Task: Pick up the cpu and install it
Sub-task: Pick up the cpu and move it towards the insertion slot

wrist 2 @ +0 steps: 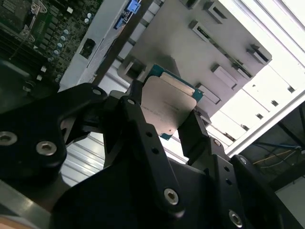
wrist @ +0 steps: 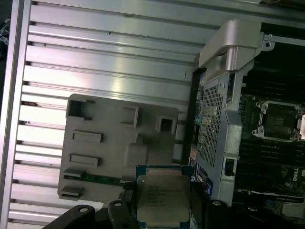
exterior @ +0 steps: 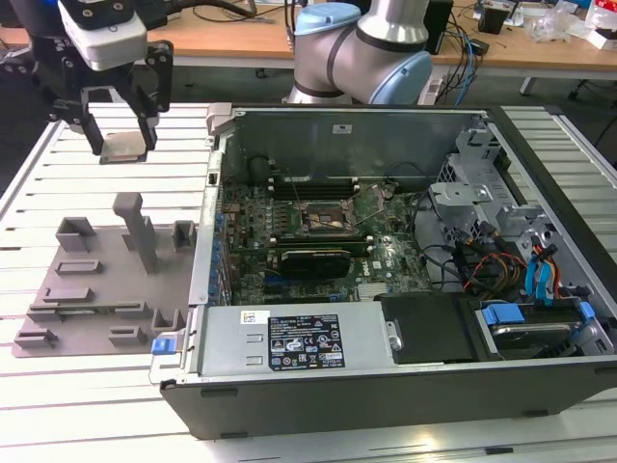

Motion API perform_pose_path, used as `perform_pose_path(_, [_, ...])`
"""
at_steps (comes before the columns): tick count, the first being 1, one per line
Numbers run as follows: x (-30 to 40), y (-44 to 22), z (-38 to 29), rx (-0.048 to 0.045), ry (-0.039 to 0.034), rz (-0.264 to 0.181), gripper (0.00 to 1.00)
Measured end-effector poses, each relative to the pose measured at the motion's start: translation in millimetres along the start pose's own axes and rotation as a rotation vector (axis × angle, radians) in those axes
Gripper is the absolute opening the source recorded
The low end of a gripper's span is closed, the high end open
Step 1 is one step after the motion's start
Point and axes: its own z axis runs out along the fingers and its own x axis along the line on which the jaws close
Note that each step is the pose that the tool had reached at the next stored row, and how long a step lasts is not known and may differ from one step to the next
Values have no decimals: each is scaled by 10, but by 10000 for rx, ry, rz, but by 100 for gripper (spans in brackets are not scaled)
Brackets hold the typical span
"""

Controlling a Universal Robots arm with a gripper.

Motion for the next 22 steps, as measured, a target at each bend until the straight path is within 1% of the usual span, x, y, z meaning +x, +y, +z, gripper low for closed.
perform_pose_path(1, [-53, -7, 1, 0, -1, -2, 55])
perform_pose_path(5, [-135, -17, 4, 0, -1, -1, 55])
perform_pose_path(7, [-204, -26, 5, 1, 1, -1, 55])
perform_pose_path(11, [-278, -32, 7, 6, 1, -3, 55])
perform_pose_path(16, [-324, -33, 8, 12, 2, -2, 55])
perform_pose_path(19, [-365, -36, 9, 12, 2, -1, 55])
perform_pose_path(21, [-426, -43, 10, 12, 3, -1, 55])
perform_pose_path(22, [-473, -49, 11, 12, 3, -2, 55])
